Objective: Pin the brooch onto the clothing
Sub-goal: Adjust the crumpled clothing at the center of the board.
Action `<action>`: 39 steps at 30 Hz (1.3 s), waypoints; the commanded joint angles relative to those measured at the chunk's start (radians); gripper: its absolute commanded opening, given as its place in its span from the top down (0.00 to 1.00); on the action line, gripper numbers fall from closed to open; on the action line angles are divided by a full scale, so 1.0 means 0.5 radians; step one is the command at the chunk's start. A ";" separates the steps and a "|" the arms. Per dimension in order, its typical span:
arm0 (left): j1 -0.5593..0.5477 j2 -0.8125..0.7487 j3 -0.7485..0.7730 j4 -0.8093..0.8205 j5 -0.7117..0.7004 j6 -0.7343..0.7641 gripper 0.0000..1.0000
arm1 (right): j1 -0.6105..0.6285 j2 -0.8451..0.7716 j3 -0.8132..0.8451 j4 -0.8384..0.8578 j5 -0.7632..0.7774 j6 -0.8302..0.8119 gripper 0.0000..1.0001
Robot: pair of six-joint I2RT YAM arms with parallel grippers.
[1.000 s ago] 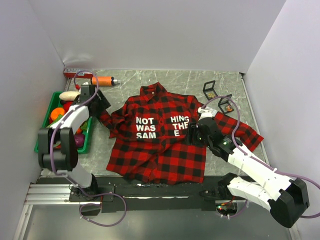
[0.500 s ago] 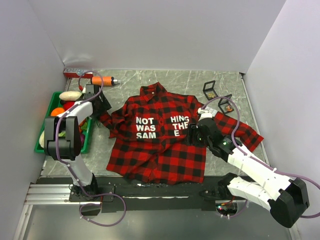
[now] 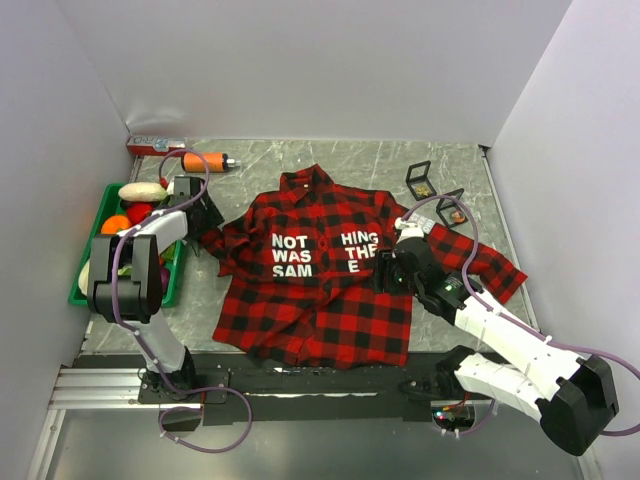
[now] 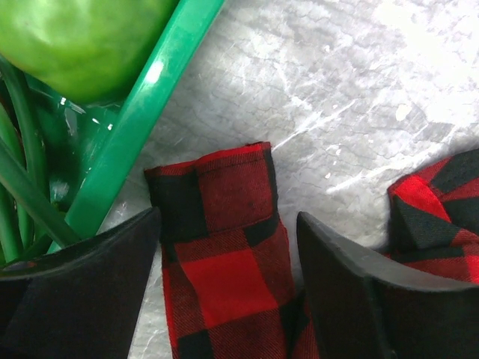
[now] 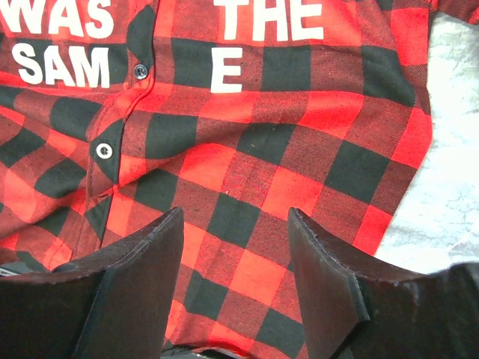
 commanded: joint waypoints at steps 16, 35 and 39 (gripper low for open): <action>0.027 -0.288 -0.269 -0.040 -0.027 -0.104 0.79 | 0.015 -0.017 0.013 0.043 0.020 0.007 0.35; 0.088 -2.245 -0.686 -0.577 -0.695 -0.502 0.71 | 0.015 -0.073 0.040 0.071 -0.054 -0.026 0.35; 0.091 -2.522 -0.735 -0.761 -0.836 -0.638 0.72 | 0.018 -0.097 0.043 0.065 -0.078 -0.042 0.35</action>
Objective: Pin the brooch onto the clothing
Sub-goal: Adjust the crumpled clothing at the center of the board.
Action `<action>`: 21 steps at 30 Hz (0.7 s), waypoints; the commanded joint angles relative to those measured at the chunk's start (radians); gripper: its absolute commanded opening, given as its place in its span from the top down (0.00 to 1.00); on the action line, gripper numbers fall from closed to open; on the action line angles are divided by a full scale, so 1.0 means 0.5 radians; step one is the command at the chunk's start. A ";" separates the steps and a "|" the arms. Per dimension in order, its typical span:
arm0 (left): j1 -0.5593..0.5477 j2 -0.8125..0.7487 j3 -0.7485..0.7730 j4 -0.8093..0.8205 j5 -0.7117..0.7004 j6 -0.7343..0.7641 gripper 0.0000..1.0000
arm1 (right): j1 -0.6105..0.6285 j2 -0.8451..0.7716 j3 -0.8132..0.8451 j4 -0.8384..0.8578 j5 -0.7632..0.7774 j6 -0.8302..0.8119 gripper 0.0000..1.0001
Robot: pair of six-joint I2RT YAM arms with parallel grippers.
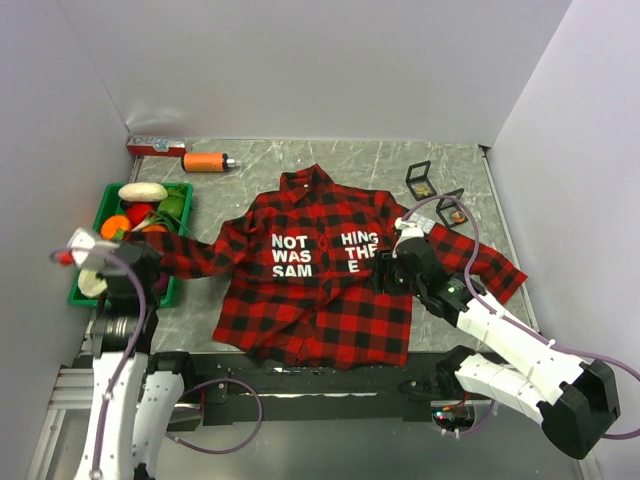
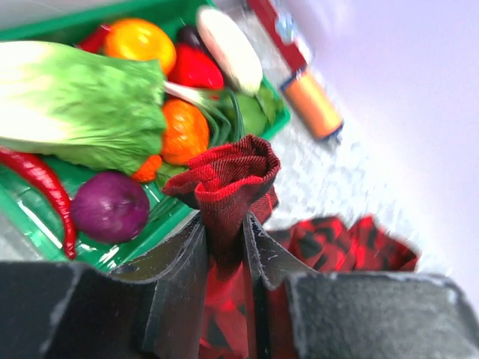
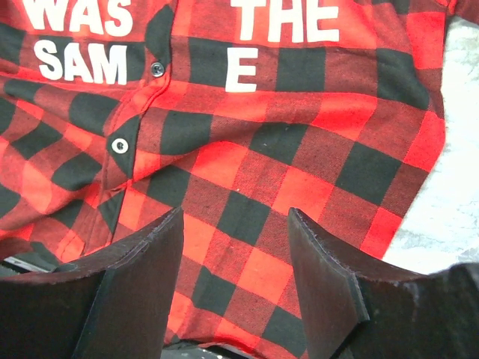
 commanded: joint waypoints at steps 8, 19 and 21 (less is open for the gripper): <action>0.014 -0.456 -0.052 -0.404 -0.460 -0.306 0.51 | 0.017 -0.115 0.031 0.016 -0.002 -0.037 0.35; 0.011 -0.080 0.295 -0.024 -0.026 0.442 0.03 | 0.020 -0.029 0.190 -0.049 0.060 -0.086 0.33; 0.008 0.108 0.359 0.053 0.312 0.476 0.05 | 0.020 0.044 0.224 -0.037 0.041 -0.092 0.33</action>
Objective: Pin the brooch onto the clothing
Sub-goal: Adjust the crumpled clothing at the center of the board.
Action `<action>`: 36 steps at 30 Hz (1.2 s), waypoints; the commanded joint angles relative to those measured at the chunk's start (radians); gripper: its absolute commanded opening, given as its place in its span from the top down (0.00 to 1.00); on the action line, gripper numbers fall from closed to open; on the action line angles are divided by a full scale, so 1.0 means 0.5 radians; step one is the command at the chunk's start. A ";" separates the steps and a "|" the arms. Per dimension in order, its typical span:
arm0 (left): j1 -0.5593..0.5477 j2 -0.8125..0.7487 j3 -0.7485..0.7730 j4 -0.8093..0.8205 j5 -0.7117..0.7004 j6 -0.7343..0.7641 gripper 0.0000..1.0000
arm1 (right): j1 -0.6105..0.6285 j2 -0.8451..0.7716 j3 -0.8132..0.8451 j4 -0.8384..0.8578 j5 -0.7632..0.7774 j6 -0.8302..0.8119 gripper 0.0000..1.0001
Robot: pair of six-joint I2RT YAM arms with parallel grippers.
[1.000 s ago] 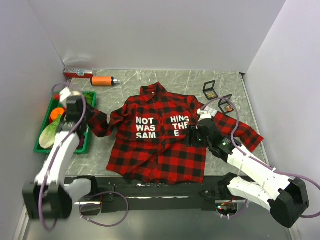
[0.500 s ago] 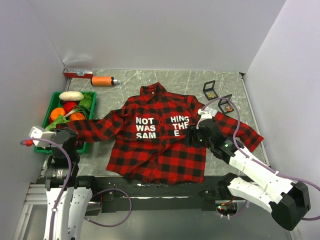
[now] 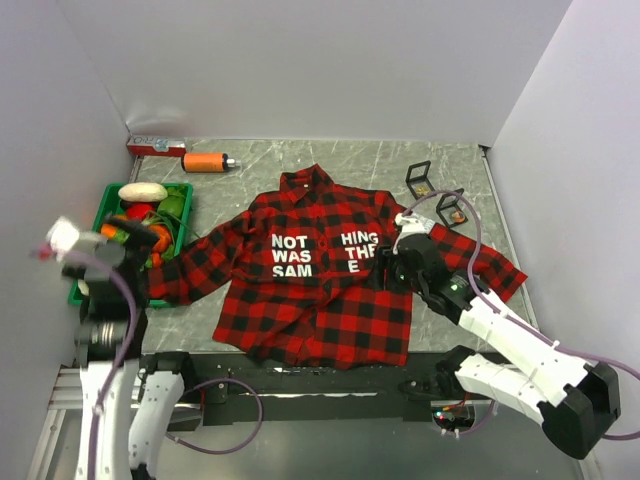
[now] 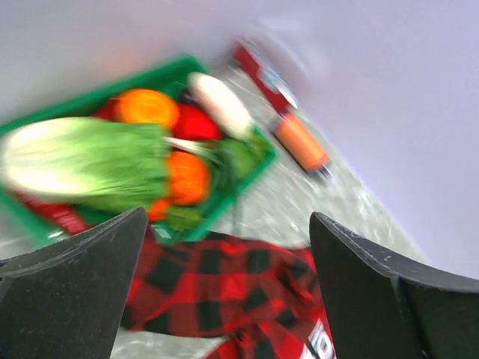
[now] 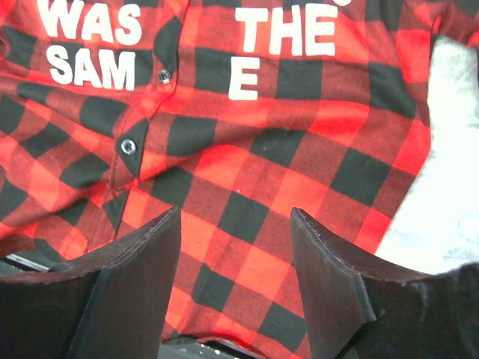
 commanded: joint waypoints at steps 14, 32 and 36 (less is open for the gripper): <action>-0.745 2.070 0.778 0.524 1.193 0.555 0.21 | 0.024 0.605 0.536 0.017 0.076 -0.040 0.33; -0.705 3.374 1.637 0.239 1.105 0.644 0.49 | 0.021 0.949 0.616 0.140 -0.037 0.049 0.33; -0.622 3.561 1.809 0.196 1.145 0.623 0.51 | 0.021 1.050 0.674 0.134 -0.009 0.062 0.33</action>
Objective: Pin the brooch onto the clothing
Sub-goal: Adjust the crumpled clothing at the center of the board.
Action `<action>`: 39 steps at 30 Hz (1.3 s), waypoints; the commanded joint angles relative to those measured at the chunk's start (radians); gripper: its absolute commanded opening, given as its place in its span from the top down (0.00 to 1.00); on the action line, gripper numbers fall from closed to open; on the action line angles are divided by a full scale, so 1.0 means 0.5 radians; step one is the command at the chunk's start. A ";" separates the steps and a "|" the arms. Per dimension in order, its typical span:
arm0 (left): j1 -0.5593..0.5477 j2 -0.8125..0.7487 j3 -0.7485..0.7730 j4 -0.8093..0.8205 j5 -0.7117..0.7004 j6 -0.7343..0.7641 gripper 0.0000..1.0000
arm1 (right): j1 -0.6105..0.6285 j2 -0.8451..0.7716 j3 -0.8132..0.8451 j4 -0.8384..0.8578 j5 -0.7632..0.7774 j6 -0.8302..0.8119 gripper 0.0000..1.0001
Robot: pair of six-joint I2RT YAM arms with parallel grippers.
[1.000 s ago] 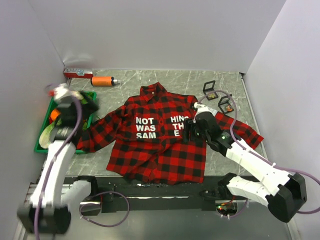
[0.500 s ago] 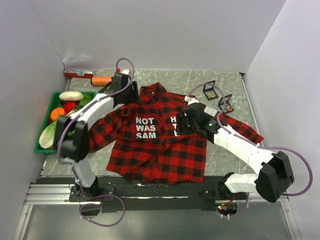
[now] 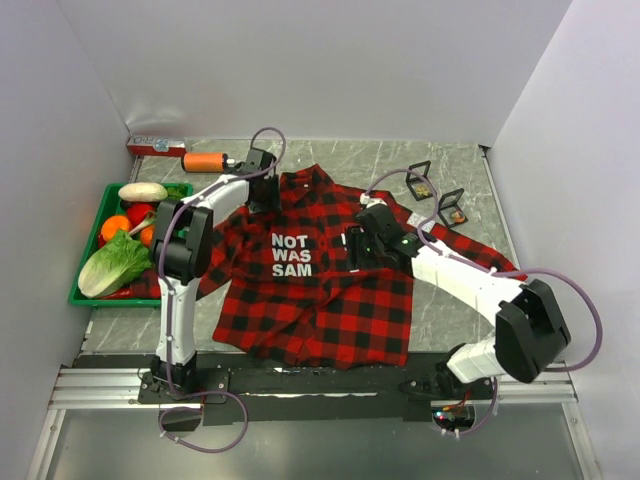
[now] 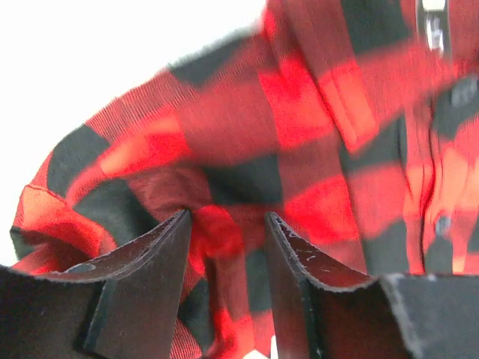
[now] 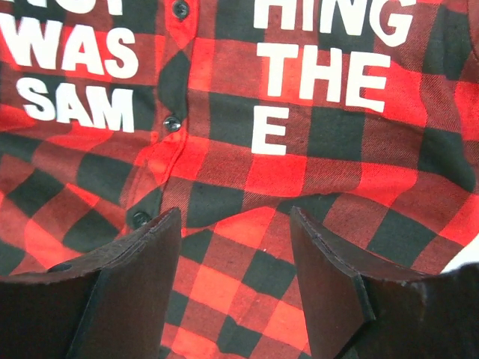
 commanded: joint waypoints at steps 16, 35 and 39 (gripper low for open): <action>0.333 0.771 1.107 -0.161 0.149 -0.002 0.52 | 0.000 0.376 0.405 0.011 -0.059 0.005 0.26; -0.062 -0.255 0.391 0.243 0.085 0.078 0.01 | -0.731 0.146 0.260 -0.011 -0.216 -0.228 0.20; -0.368 -0.471 0.012 0.317 0.121 0.072 0.01 | -0.868 0.278 0.313 -0.069 -0.118 -0.289 0.28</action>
